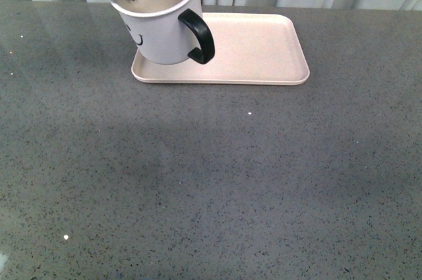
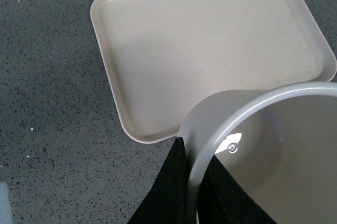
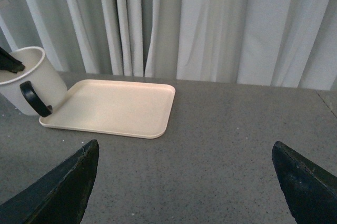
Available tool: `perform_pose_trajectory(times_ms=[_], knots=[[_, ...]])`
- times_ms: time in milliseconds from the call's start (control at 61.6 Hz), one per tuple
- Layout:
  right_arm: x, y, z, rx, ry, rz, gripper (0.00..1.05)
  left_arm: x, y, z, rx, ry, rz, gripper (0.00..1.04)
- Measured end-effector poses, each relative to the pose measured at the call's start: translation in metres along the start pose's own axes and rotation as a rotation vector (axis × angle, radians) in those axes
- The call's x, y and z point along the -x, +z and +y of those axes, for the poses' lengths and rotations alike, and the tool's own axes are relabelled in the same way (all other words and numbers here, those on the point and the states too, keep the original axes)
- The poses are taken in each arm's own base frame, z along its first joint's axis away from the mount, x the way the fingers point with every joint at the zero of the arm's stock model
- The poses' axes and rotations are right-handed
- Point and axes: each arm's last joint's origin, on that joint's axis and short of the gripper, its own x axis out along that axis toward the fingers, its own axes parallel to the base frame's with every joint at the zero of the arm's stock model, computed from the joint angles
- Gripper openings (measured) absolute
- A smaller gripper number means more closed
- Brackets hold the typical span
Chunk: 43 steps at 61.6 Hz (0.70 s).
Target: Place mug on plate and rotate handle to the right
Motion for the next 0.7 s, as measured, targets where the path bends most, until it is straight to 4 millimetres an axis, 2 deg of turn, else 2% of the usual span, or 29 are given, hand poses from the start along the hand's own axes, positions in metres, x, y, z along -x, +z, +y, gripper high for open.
perform_pose_trajectory(times_ms=[146,227,324,633,697], knots=[[0.000,0.000,0.000,0.000,0.000,0.000,0.96,0.000,0.000,0.000,-0.001,0.000,0.001,0.02],[0.000,0.000,0.000,0.000,0.000,0.000,0.96,0.000,0.002,-0.001,-0.036,-0.006,0.100,0.02],[0.000,0.000,0.000,0.000,0.000,0.000,0.96,-0.011,0.012,-0.003,-0.050,-0.016,0.165,0.02],[0.000,0.000,0.000,0.000,0.000,0.000,0.96,-0.092,0.062,-0.009,-0.023,-0.029,0.213,0.02],[0.000,0.000,0.000,0.000,0.000,0.000,0.96,-0.104,0.070,-0.009,-0.003,-0.025,0.212,0.02]])
